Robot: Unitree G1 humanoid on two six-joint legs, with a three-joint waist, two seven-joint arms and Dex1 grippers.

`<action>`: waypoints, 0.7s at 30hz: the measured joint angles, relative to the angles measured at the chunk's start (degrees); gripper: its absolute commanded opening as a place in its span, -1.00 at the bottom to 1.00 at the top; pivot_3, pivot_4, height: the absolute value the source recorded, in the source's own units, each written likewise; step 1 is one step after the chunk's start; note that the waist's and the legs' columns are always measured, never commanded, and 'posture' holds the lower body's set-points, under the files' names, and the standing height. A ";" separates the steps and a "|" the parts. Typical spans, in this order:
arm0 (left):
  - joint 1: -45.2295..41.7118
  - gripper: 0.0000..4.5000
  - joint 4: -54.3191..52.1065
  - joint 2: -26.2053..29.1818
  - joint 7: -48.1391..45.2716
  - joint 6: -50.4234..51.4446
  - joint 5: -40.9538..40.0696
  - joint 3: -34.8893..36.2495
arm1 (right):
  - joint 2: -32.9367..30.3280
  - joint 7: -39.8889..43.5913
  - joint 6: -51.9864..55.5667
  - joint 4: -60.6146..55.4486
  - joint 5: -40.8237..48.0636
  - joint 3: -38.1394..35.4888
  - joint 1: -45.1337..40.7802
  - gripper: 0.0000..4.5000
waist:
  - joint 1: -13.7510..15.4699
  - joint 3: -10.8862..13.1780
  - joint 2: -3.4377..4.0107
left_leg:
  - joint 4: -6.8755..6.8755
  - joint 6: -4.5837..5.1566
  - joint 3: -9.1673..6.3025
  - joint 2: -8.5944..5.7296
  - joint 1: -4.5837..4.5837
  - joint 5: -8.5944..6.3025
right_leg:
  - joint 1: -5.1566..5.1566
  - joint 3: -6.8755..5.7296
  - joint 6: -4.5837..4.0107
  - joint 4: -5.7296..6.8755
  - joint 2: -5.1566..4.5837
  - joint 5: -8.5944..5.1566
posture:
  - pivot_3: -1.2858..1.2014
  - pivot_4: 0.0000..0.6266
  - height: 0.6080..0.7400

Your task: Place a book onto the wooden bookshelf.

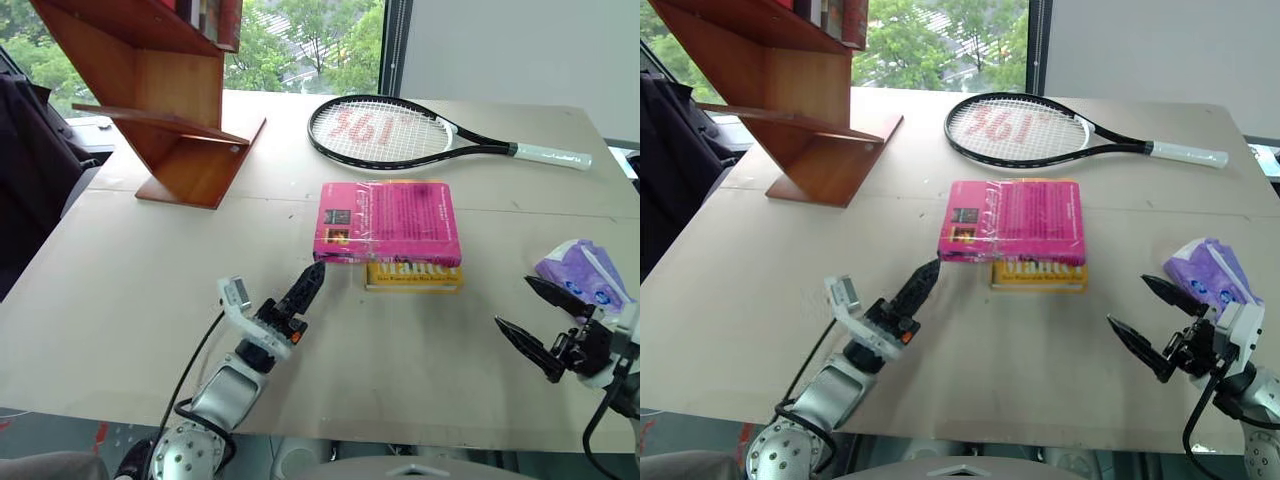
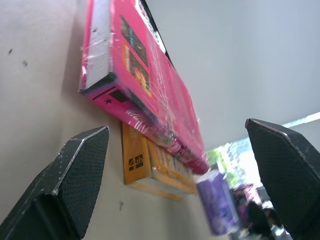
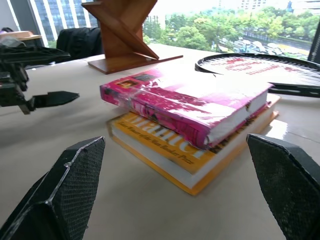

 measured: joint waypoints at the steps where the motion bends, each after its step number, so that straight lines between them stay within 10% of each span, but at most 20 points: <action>1: -0.29 1.00 0.66 -0.10 0.95 -0.06 -0.55 0.20 | 0.00 -0.05 0.37 -0.33 0.23 -0.18 0.30 0.99 | 0.03 0.00 0.00 | 0.03 0.00 0.00 0.00 -0.01 0.00 | 0.00 0.00 0.00 0.02 0.01 0.00 | 0.03 -0.52 1.00; 21: -9.83 1.00 6.96 -0.42 6.65 0.54 3.53 -2.55 | -3.92 18.51 2.72 -2.88 10.43 -11.55 6.86 0.99 | 0.57 0.01 -0.12 | 0.21 0.03 0.05 -0.01 0.03 -0.01 | 0.05 0.14 -0.01 0.03 0.12 -0.01 | 0.03 -0.52 1.00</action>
